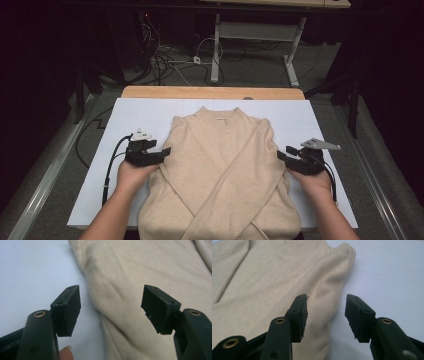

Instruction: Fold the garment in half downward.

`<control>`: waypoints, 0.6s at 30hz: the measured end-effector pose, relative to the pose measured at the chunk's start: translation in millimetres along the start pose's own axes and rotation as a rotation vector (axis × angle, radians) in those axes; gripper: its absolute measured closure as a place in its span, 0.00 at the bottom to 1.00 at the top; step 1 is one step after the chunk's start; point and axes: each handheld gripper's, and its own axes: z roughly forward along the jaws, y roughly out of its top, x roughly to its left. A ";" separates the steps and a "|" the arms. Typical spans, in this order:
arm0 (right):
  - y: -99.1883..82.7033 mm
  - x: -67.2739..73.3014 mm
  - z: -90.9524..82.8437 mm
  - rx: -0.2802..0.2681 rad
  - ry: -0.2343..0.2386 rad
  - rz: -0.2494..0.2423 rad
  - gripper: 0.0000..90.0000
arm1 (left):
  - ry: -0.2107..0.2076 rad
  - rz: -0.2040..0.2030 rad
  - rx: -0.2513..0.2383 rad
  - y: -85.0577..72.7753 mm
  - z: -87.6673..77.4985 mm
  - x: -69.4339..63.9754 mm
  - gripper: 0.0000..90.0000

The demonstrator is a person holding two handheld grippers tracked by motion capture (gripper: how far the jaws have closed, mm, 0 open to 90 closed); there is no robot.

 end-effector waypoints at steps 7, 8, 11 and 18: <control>36.5 -16.4 50.4 0.032 0.005 0.044 0.58 | -0.004 -0.071 0.024 29.2 47.7 14.1 0.34; 40.9 -19.0 57.9 0.043 0.000 0.046 0.57 | 0.008 -0.076 0.031 31.9 52.8 15.2 0.34; 50.1 -26.6 77.8 0.072 -0.033 0.059 0.55 | 0.038 -0.085 0.057 37.5 63.9 18.2 0.35; 52.2 -36.2 111.8 0.142 -0.066 0.079 0.57 | 0.063 -0.101 0.083 42.7 76.2 24.7 0.43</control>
